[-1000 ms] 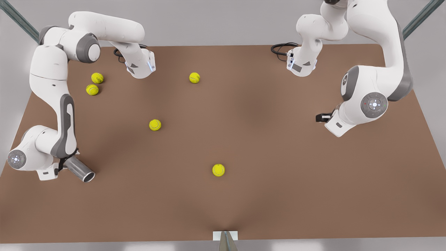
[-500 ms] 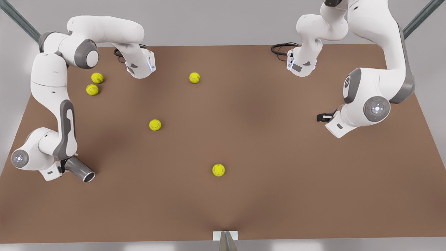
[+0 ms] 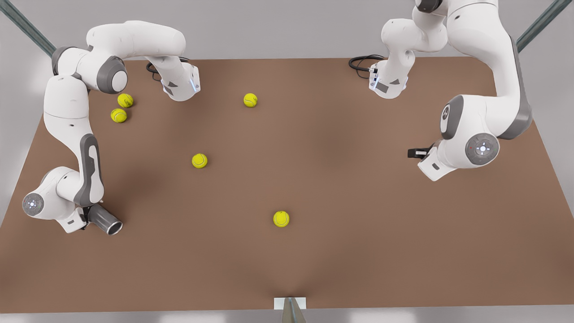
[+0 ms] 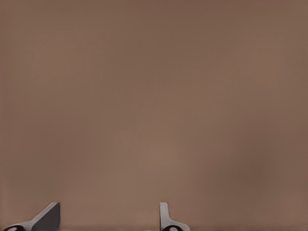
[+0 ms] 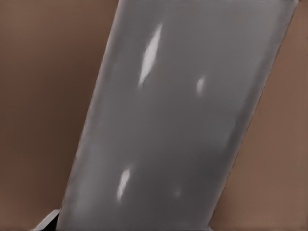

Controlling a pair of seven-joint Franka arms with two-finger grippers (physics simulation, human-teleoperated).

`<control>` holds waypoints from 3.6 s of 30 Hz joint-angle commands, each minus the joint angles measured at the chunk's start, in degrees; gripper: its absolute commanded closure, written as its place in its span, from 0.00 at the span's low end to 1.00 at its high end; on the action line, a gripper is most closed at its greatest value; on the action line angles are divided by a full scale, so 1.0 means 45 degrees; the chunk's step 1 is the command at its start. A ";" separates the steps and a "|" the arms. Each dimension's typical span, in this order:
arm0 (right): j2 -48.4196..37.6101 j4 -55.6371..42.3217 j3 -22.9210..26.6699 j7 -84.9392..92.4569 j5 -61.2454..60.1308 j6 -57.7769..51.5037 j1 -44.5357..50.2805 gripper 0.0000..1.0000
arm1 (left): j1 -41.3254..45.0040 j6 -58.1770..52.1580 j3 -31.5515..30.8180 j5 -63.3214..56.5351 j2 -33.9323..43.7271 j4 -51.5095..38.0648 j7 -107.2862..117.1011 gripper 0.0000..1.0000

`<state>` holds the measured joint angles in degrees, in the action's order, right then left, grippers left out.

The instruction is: Put the tennis tube upright

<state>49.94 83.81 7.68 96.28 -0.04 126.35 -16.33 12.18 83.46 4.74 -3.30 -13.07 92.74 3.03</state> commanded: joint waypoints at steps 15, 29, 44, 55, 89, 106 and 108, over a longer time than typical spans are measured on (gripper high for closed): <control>-0.1254 -0.0421 -0.0222 -0.0533 -0.2354 -0.2063 0.5092 0.42 | -0.0110 -0.0031 0.0021 -0.0010 -0.0278 -0.0024 -0.0282 0.00; -0.1821 -0.0675 -0.0105 -1.5183 -0.1574 -0.4270 1.3237 0.42 | -0.0149 0.0067 -0.0643 0.0381 -0.0708 -0.0024 -0.0380 0.00; -0.0317 -0.0733 -0.0242 -1.5692 -0.1808 -0.1790 1.3549 0.42 | 0.0047 0.1004 -0.0643 0.0537 -0.0571 0.0132 0.0577 0.00; -0.0082 -0.0987 -0.0515 -1.3329 -0.1847 -0.1360 1.3941 0.00 | 0.0027 0.1004 -0.0643 0.0537 -0.0708 0.0132 0.0577 0.00; -0.8207 -0.1652 -0.0398 -1.8485 0.1161 -0.9486 0.5444 0.00 | -0.0773 0.9520 -0.6541 0.5869 -0.8305 -0.2192 -0.2059 0.00; -0.9301 -0.0011 -0.0457 -1.8504 0.1200 -0.8664 0.5562 0.00 | -0.0852 0.9501 -0.7596 0.5869 -0.9497 -0.2153 -0.2196 0.00; -0.9243 0.0028 -0.0593 -1.8504 0.1239 -0.8645 0.5464 0.00 | -0.0969 0.9423 -0.7791 0.5889 -0.9497 -0.2133 -0.2196 0.00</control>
<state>8.50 83.78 5.14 15.67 5.62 86.31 8.22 7.94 126.07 -30.15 23.18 -55.92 83.16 -5.02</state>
